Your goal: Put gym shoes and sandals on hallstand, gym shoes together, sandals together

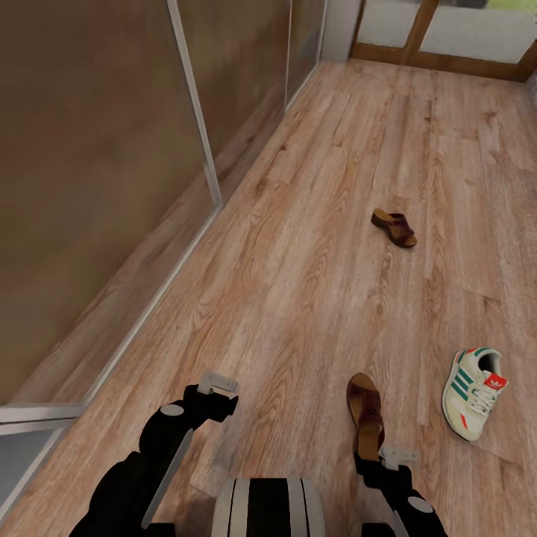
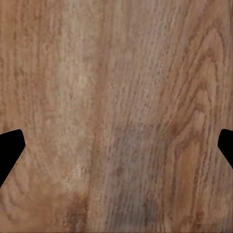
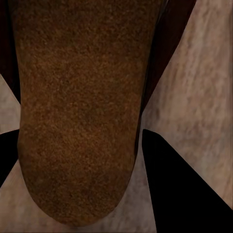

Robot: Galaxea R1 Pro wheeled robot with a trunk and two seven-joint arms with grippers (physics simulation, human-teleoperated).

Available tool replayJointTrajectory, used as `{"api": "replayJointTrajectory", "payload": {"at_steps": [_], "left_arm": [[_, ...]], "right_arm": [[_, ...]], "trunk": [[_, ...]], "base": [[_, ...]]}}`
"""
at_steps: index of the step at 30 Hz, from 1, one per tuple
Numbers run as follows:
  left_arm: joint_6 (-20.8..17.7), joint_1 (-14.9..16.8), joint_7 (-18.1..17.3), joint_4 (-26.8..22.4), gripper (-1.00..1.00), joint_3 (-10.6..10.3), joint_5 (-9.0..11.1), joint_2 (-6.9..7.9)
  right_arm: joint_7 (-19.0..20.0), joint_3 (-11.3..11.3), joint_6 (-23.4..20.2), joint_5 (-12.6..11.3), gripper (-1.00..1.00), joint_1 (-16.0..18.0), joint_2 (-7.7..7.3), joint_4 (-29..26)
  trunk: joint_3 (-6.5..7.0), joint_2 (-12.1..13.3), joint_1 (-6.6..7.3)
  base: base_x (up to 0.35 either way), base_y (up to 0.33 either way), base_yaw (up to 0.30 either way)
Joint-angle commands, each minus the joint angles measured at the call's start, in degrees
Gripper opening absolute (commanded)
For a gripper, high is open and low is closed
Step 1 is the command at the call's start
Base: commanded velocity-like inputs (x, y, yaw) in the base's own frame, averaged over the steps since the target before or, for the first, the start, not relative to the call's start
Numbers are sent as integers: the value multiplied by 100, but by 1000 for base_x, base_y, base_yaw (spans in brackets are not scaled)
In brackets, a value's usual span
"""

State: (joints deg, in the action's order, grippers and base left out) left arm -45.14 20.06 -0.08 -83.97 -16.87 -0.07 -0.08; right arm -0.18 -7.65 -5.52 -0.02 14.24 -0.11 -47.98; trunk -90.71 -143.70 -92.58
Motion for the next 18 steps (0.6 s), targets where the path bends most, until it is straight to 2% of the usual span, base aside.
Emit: {"api": "replayJointTrajectory", "payload": {"at_steps": [1, 13, 18], "left_arm": [[-28, 3, -1, -6, 100, -1, -1, -1], [-35, -30, -2, -6, 100, 10, 15, -26], [-38, -44, -1, -4, 100, 26, 18, -14]], "right_arm": [[-5, 2, -35, -16, -100, -1, 1, -12], [25, 18, -118, -7, -100, -18, -6, -504], [27, 18, -421, -7, -100, -30, -7, -1024]], "trunk": [[20, 0, 3], [286, 16, 34], [396, 23, 47]], "base": [[0, 0, 0], [0, 0, 0], [0, 0, 0]]}}
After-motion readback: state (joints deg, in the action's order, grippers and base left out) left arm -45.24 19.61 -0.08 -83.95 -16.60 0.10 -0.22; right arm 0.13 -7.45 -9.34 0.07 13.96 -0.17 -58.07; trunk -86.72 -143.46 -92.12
